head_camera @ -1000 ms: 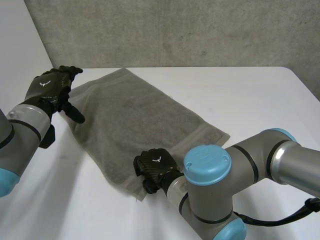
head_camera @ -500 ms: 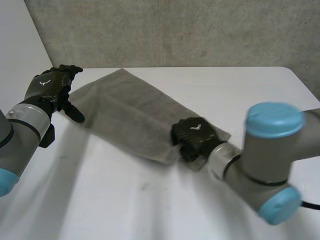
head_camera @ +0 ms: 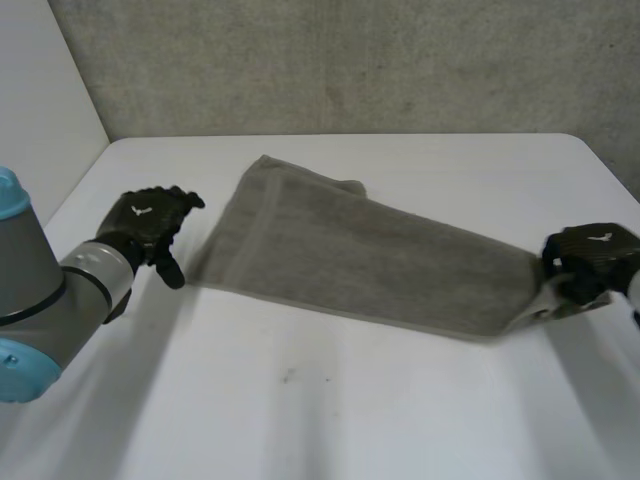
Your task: Fold the towel.
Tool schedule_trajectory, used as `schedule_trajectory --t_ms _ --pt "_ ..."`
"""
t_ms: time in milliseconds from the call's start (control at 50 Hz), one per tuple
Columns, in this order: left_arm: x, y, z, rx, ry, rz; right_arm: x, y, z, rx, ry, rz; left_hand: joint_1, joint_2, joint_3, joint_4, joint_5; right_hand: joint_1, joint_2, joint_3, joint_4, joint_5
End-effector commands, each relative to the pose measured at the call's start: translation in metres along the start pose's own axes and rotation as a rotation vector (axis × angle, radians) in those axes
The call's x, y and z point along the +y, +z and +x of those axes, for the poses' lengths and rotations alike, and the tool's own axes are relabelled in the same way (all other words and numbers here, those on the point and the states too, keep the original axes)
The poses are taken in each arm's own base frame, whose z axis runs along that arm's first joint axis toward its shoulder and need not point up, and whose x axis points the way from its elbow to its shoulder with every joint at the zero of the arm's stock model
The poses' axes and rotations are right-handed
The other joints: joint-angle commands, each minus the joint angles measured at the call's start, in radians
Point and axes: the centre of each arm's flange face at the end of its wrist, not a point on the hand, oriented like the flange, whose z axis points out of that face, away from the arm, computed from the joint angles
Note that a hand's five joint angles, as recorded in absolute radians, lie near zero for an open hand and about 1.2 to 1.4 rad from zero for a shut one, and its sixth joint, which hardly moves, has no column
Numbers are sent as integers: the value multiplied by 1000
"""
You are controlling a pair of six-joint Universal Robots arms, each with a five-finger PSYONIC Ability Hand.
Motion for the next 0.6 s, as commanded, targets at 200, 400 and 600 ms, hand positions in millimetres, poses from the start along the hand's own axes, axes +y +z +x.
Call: schedule_trajectory --t_ms 200,400,600 --pt "25 41 20 241 72 24 20 22 25 48 33 -16 31 31 31 31 34 11 183 187 180 193" --pt "32 74 23 284 70 36 22 24 21 48 26 -4 137 137 137 137 139 11 183 187 180 193" --pt "48 85 24 282 55 -36 26 25 19 46 26 -7 155 155 155 155 157 11 183 187 180 193"
